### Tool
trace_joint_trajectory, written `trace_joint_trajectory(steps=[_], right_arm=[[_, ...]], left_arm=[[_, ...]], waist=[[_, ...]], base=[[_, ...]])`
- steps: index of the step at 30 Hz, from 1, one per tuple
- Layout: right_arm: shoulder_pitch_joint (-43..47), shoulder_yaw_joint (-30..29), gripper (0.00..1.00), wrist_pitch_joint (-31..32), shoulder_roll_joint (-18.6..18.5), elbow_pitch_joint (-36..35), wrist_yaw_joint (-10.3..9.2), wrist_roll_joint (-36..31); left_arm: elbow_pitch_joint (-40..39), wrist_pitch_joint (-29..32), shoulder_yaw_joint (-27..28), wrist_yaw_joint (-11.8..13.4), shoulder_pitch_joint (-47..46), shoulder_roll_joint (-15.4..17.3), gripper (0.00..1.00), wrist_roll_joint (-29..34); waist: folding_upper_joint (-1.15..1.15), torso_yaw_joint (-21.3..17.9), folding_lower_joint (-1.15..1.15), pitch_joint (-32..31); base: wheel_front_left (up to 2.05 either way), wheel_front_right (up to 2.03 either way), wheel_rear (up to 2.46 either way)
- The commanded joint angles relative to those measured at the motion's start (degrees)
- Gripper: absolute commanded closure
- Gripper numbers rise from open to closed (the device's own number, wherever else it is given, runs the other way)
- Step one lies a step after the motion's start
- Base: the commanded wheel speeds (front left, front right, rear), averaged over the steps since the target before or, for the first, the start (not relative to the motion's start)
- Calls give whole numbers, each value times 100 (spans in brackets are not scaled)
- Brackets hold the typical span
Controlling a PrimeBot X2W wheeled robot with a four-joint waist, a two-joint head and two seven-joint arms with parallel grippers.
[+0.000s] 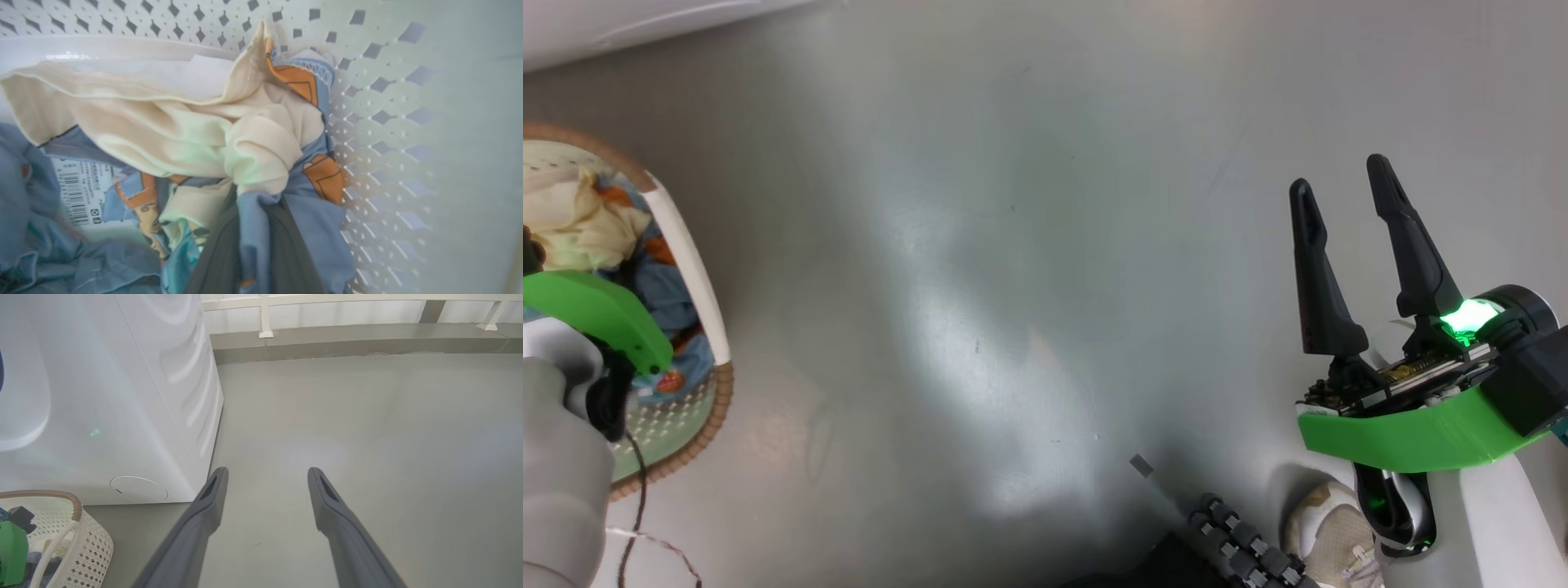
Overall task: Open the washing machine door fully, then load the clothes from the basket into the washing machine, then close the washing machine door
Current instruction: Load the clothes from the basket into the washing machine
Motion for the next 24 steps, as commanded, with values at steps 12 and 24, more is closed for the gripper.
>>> trace_joint_trajectory(steps=[12, 24], right_arm=[[166, -58, 0, -26, -31, -47, 16, -358], [287, -124, 0, -26, -31, 109, 16, -605]], left_arm=[[-104, -1316, -19, -7, 205, -244, 100, 39], [-1544, -1476, 491, 348, 746, -326, 100, 762]], waist=[[0, 515, 0, -632], [0, 788, 0, -1359]], base=[[0, 0, 0], [0, 0, 0]])
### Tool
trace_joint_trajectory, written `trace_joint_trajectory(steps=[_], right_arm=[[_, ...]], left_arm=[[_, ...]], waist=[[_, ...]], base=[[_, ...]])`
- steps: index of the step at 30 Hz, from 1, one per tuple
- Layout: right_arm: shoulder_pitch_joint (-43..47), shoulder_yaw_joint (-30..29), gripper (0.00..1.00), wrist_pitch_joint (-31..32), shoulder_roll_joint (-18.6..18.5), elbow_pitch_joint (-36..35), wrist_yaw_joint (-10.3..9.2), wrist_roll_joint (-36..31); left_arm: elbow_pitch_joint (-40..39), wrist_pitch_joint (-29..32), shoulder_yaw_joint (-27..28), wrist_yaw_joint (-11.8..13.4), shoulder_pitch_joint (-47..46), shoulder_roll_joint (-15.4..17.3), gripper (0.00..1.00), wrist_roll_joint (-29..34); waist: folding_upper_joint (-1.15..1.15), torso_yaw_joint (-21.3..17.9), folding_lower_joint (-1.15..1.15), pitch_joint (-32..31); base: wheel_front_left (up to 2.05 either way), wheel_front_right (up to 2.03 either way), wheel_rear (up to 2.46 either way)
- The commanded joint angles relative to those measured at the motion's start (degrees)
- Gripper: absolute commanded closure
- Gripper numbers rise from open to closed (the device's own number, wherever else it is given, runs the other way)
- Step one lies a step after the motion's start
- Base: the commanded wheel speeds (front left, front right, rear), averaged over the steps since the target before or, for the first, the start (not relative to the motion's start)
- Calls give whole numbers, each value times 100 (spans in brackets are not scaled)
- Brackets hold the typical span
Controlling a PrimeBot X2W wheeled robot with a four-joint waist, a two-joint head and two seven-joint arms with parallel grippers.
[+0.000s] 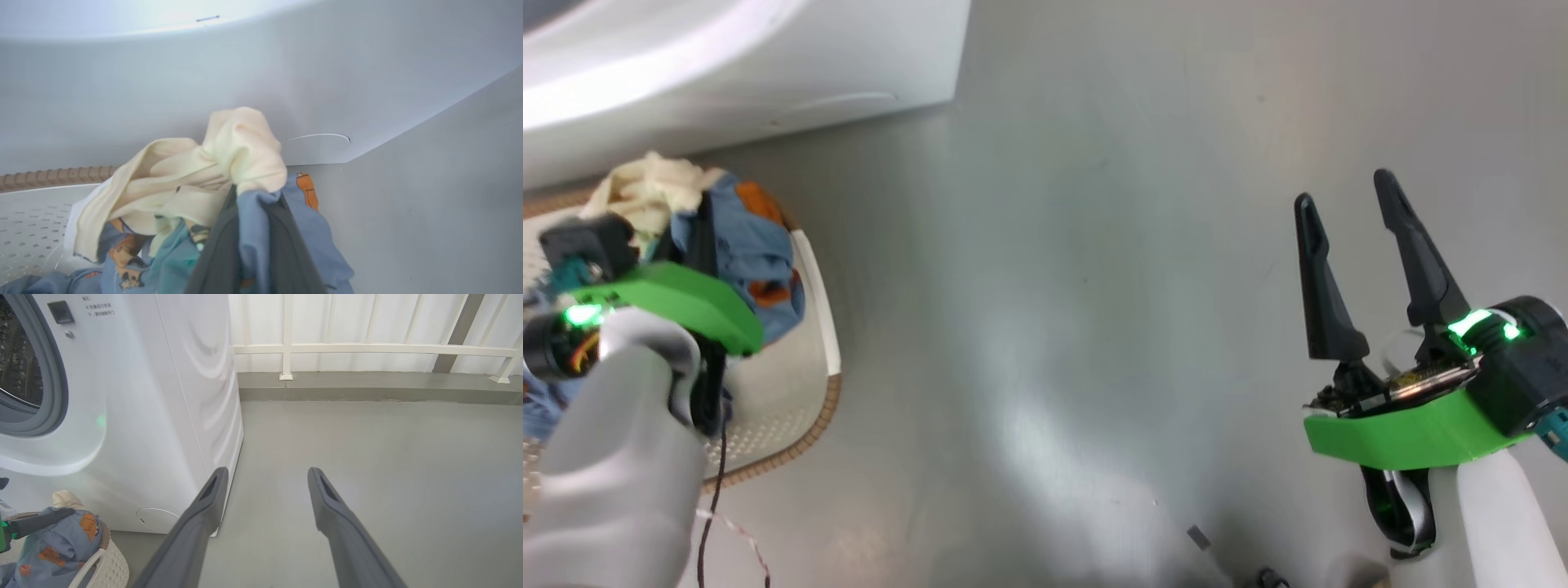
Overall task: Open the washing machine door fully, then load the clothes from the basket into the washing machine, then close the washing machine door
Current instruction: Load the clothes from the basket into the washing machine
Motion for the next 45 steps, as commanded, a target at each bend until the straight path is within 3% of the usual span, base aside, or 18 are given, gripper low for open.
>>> trace_joint_trajectory(steps=[1, 13, 28, 34, 45], right_arm=[[259, 99, 0, -26, -25, -82, 16, -62], [521, 65, 0, -26, -25, 299, 16, -143], [997, -94, 0, -26, -25, 874, 16, -308], [1320, -145, 0, -26, -25, 1037, 16, -333], [1791, -187, 0, 87, -25, 946, 16, -333]], left_arm=[[-222, -69, 191, 103, 305, 184, 100, 191], [-1481, -70, 828, 492, 1369, 179, 100, 1375], [-4298, -71, 1736, 946, 3540, 80, 100, 2243], [-5043, -71, 1749, 1057, 4405, 22, 100, 2425], [-5646, 136, 1592, 1239, 5338, 3, 100, 2506]], waist=[[0, 145, 0, -355], [0, 358, 0, -1278], [0, 873, 0, -2614], [0, 1001, 0, -3192], [0, 1058, 0, -3867]], base=[[0, 0, 0], [0, 0, 0], [0, 0, 0], [0, 0, 0], [0, 0, 0]])
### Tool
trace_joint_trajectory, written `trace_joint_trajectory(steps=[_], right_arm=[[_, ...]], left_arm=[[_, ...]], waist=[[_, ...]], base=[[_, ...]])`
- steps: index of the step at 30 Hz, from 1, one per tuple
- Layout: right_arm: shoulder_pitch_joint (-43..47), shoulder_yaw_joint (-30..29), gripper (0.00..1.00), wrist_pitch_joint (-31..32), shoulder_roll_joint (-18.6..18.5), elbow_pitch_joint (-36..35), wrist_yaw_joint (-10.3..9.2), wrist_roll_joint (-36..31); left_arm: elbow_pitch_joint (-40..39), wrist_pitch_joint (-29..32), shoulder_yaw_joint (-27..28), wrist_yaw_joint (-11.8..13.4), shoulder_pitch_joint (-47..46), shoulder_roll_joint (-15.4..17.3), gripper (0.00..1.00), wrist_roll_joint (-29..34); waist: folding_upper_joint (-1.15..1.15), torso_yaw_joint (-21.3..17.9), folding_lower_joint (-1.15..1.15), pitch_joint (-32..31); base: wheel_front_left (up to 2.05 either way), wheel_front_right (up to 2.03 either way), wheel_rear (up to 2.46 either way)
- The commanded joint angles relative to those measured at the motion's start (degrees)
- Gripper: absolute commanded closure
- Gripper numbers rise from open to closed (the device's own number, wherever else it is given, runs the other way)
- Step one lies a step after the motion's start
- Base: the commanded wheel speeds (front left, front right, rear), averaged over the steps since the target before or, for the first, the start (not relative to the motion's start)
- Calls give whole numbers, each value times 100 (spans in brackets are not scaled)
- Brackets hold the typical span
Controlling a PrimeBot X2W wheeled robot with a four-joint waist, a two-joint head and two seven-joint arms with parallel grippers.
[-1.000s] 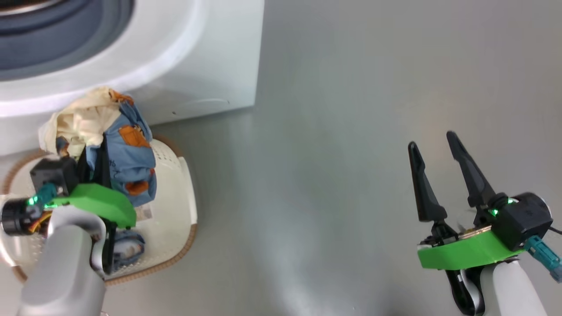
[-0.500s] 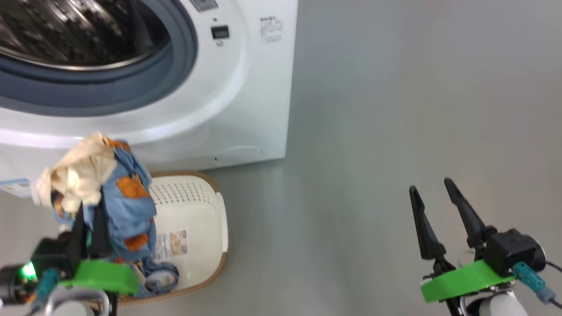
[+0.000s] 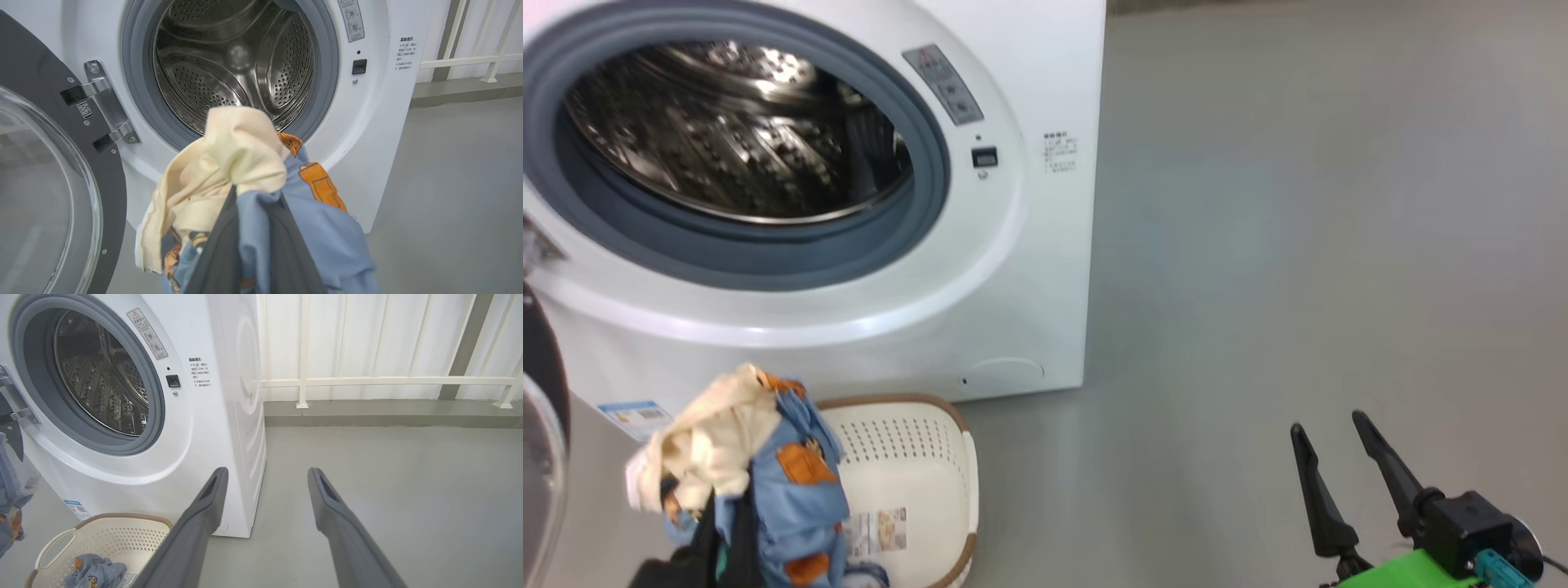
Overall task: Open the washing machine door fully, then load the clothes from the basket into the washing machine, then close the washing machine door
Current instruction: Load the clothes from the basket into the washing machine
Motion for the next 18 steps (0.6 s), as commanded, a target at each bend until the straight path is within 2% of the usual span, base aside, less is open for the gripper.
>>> trace_joint_trajectory(steps=[1, 18], right_arm=[[-6, 114, 0, 7, -28, -170, 16, -64], [281, 164, 0, 212, -28, -483, 16, -35]], left_arm=[[-199, 1, 189, 70, -73, 94, 100, 59], [-419, 164, 14, 146, 221, 67, 100, 23]], waist=[[0, 78, 0, -291], [0, 74, 0, -569]], base=[[0, 0, 0], [0, 0, 0]])
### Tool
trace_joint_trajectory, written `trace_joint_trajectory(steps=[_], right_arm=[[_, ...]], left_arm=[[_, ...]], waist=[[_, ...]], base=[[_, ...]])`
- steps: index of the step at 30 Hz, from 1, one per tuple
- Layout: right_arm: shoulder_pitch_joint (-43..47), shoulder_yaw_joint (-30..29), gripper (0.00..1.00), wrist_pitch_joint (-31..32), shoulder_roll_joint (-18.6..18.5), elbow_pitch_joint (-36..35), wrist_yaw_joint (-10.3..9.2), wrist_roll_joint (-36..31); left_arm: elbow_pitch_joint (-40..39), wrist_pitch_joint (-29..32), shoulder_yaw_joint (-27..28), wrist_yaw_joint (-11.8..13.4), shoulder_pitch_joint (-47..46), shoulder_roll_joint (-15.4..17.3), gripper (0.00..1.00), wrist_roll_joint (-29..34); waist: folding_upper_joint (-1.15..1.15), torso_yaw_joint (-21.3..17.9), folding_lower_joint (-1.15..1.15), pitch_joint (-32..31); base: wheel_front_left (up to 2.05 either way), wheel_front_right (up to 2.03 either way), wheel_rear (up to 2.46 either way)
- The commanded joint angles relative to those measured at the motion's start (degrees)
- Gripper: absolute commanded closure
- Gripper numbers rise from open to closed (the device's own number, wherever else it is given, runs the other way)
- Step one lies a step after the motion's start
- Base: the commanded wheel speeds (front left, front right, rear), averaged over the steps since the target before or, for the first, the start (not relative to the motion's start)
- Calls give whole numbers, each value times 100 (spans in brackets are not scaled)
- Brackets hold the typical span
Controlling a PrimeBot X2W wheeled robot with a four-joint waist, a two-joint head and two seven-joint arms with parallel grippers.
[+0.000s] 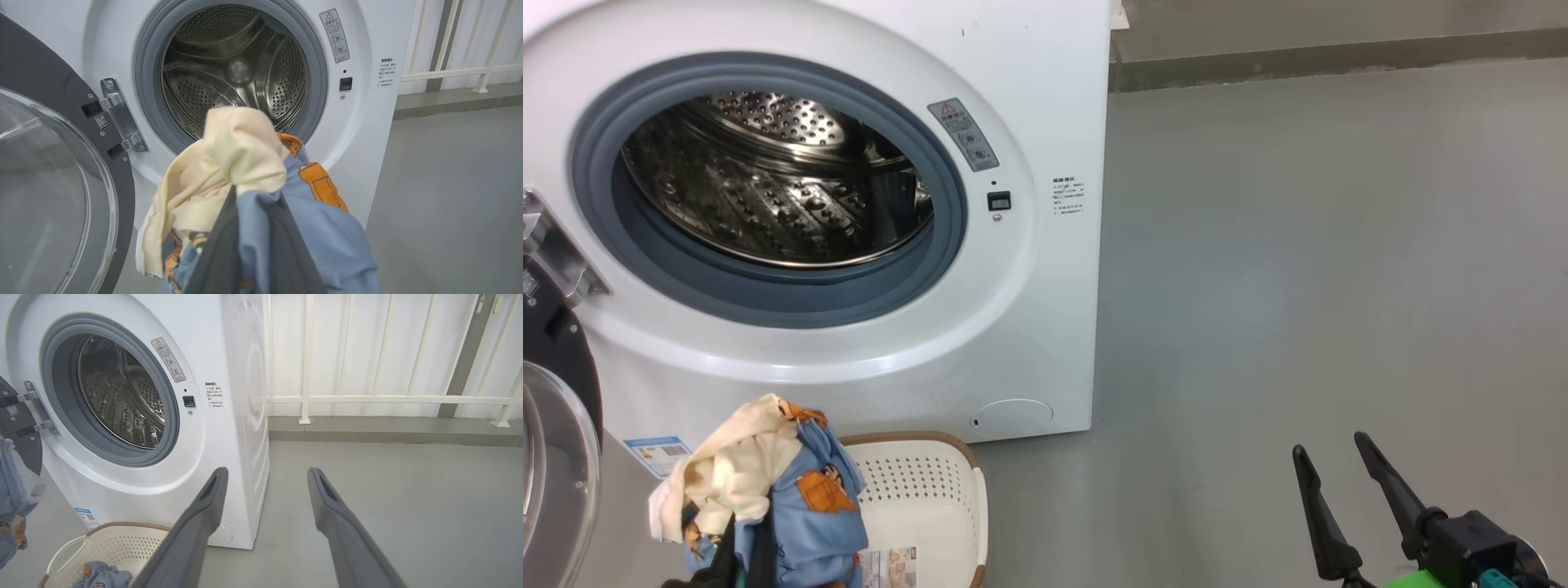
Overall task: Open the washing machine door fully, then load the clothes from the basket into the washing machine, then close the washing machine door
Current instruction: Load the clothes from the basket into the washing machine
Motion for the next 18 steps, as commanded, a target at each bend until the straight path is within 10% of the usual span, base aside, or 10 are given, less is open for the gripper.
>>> trace_joint_trajectory(steps=[1, 18], right_arm=[[-71, 152, 0, 7, -36, -160, 16, -34], [-70, 175, 0, 49, -36, -209, 16, -48]], left_arm=[[-176, -21, 196, 51, -131, 69, 100, 21], [-94, -80, 169, 107, -184, 65, 100, -52]], waist=[[0, 0, 0, 3], [0, 32, 0, 40]], base=[[0, 0, 0], [0, 0, 0]])
